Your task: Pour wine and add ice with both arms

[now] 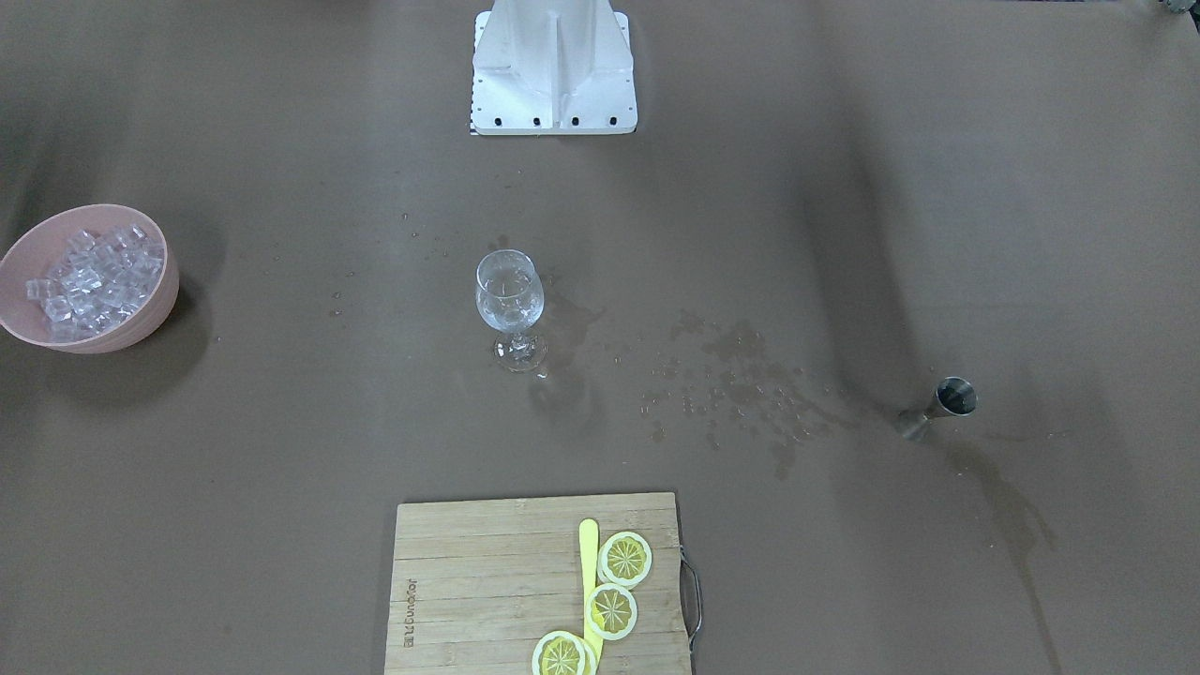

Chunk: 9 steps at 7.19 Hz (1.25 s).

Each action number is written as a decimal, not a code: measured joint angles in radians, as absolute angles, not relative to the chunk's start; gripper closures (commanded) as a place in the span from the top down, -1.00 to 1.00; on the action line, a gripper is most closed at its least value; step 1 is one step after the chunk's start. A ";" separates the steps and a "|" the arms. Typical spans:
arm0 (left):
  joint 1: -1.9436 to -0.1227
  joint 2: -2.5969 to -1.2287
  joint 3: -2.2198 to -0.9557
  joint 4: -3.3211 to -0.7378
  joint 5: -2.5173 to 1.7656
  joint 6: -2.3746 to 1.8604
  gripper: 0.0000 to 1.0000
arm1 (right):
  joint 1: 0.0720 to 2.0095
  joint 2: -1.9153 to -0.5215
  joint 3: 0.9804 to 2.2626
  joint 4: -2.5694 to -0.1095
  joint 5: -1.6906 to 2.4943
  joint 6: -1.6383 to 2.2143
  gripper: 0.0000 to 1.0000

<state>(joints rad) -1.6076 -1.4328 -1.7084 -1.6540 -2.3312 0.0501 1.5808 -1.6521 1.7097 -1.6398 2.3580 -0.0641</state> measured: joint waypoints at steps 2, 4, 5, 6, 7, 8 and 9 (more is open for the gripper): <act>-1.608 -1.441 -1.711 -1.654 -2.332 0.051 0.96 | 1.581 -1.652 1.715 -1.640 2.359 -0.058 1.00; -1.608 -1.450 -1.713 -1.657 -2.334 0.051 0.96 | 1.581 -1.652 1.718 -1.640 2.359 -0.056 1.00; -1.608 -1.452 -1.714 -1.658 -2.334 0.051 0.96 | 1.580 -1.652 1.719 -1.640 2.360 -0.055 1.00; -1.608 -1.458 -1.716 -1.662 -2.332 0.051 0.96 | 1.580 -1.652 1.720 -1.640 2.360 -0.055 1.00; -1.608 -1.467 -1.718 -1.670 -2.331 0.052 0.96 | 1.581 -1.652 1.721 -1.640 2.361 -0.055 1.00; -1.608 -1.468 -1.717 -1.675 -2.332 0.052 0.96 | 1.581 -1.652 1.722 -1.639 2.361 -0.055 1.00; -1.608 -1.466 -1.716 -1.678 -2.332 0.052 0.96 | 1.581 -1.652 1.722 -1.639 2.361 -0.055 1.00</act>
